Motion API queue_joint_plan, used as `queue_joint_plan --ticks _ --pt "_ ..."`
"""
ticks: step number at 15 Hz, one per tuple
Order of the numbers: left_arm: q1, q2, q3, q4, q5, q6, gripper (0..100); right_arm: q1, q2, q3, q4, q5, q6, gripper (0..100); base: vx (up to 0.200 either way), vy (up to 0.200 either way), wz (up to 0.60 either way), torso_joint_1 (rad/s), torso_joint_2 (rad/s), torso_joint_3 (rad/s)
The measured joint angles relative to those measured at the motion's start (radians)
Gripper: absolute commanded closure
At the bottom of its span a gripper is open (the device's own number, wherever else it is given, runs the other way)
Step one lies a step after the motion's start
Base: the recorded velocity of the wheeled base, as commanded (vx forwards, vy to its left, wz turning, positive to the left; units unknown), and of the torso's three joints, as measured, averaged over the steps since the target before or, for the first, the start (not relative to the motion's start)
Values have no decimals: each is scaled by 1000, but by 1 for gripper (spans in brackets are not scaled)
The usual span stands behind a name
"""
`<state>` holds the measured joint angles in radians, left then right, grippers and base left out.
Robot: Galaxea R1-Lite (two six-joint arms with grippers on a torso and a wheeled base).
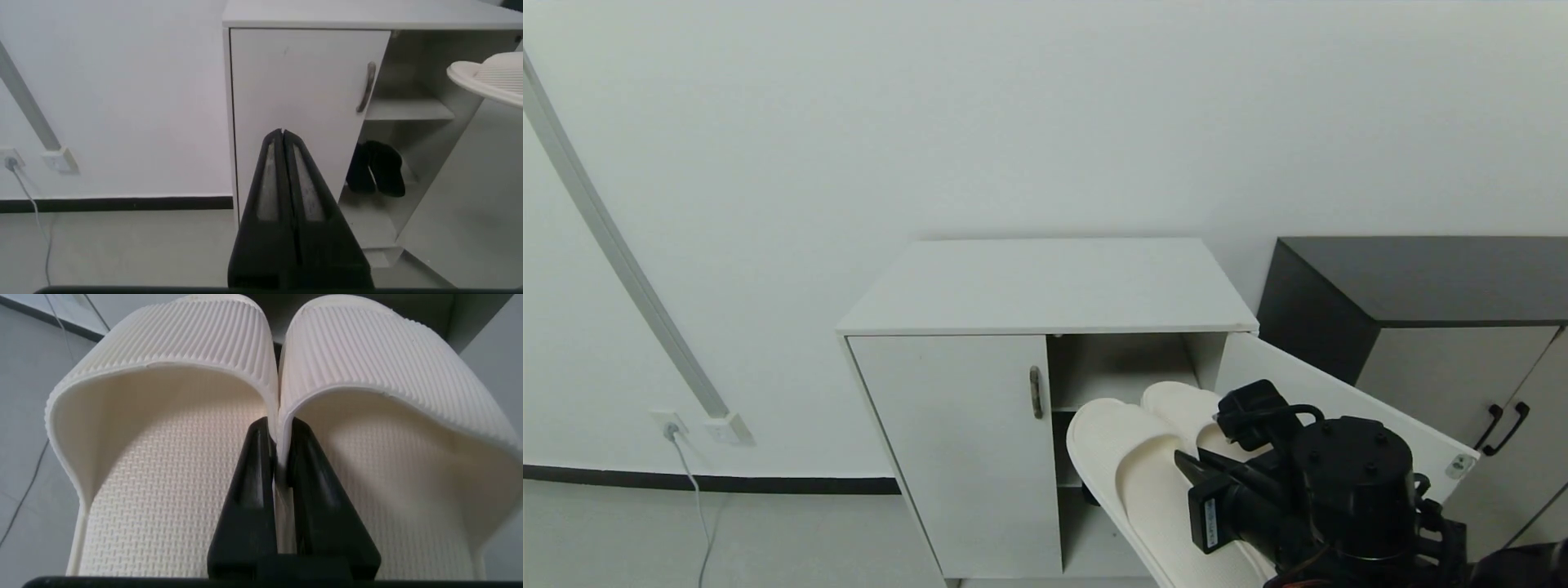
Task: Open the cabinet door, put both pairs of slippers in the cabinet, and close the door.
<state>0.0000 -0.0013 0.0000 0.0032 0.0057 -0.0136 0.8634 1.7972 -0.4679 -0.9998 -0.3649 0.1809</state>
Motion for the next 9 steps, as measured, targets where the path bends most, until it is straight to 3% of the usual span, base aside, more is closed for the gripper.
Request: queue_joint_plan --ticks 9 --pt "0 0 0 0 0 0 100 8 13 10 -12 -2 0 100 0 0 0 -200 517 320"
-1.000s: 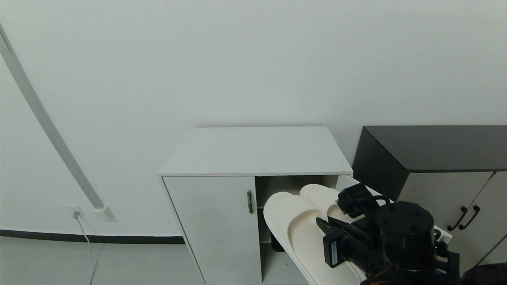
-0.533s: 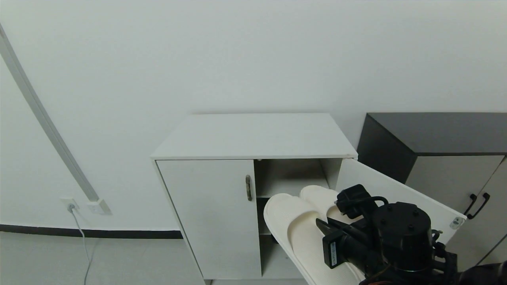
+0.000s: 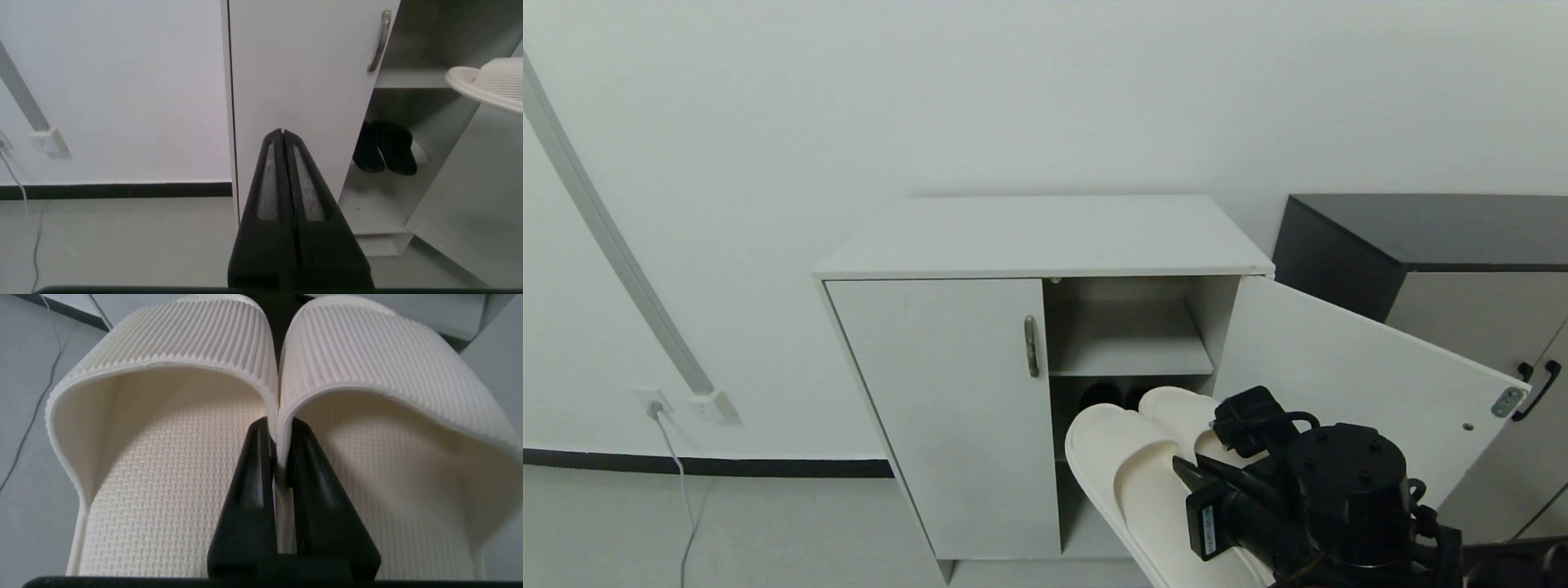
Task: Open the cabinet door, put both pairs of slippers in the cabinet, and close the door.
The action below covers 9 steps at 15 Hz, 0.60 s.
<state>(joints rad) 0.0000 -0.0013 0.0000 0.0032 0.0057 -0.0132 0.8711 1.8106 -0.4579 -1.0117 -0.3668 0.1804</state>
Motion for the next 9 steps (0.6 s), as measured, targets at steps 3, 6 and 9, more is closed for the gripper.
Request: queue_joint_plan --ticks 3,6,9 --pt "0 0 0 0 0 0 100 0 3 4 -18 -1 -3 100 0 0 0 -157 487 331" --pt "0 0 0 0 0 -1 100 0 7 11 -27 1 -11 100 0 0 0 -137 471 339" --pt "0 0 0 0 0 -1 100 -1 17 14 -46 1 -12 100 0 0 0 -102 460 349"
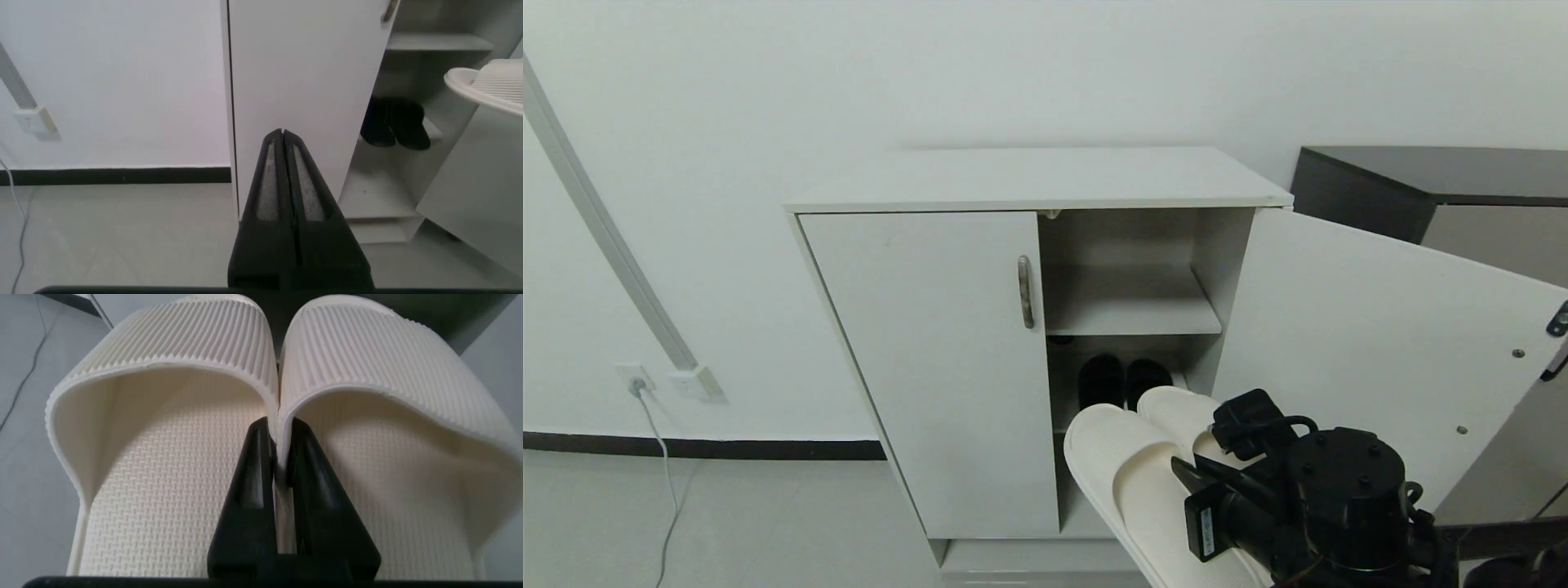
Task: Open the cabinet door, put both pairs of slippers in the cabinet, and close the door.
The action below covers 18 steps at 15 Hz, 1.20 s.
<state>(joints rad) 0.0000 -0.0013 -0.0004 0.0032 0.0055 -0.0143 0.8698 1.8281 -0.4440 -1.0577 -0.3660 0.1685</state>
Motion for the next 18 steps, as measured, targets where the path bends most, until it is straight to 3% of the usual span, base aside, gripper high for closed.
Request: queue_joint_plan --ticks 6,18 --pt "0 0 0 1 0 1 100 1 8 4 -4 0 -1 100 0 0 0 -37 405 355" --pt "0 0 0 0 0 2 100 7 37 40 -84 8 -43 100 0 0 0 0 29 32"
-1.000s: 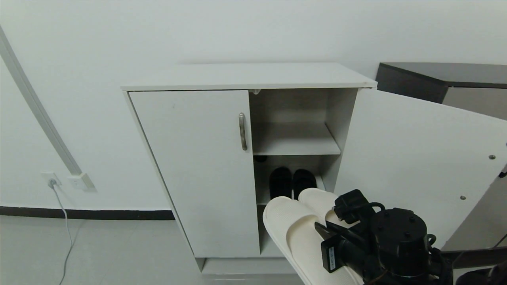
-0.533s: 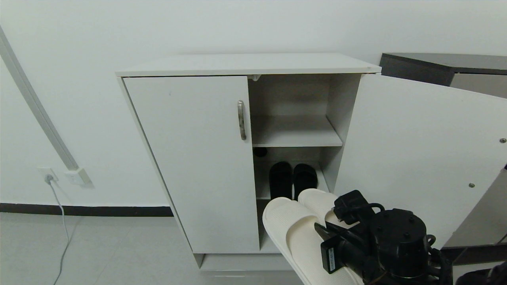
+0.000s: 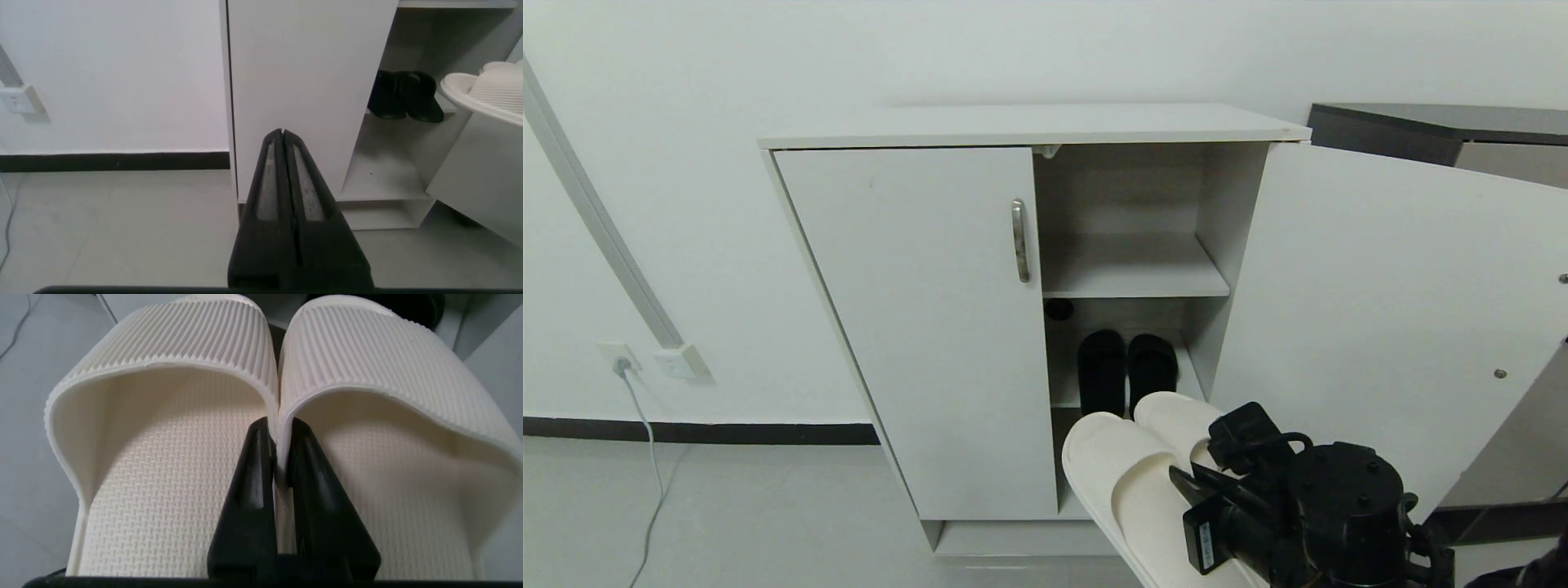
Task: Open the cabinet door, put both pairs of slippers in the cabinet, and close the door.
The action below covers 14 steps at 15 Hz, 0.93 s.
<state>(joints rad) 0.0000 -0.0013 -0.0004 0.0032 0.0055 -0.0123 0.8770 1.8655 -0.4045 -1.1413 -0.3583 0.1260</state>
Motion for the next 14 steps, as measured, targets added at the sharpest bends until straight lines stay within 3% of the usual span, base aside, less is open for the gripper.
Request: queue_joint_plan --ticks 9,11,14 --pt "0 0 0 0 0 -1 100 5 53 7 -73 -1 -8 100 0 0 0 0 0 0" --pt "0 0 0 0 0 -1 100 6 72 13 -118 -1 -10 100 0 0 -600 0 2 2" --pt "-1 0 0 1 0 -1 100 7 90 18 -130 0 -23 100 0 0 0 0 0 0"
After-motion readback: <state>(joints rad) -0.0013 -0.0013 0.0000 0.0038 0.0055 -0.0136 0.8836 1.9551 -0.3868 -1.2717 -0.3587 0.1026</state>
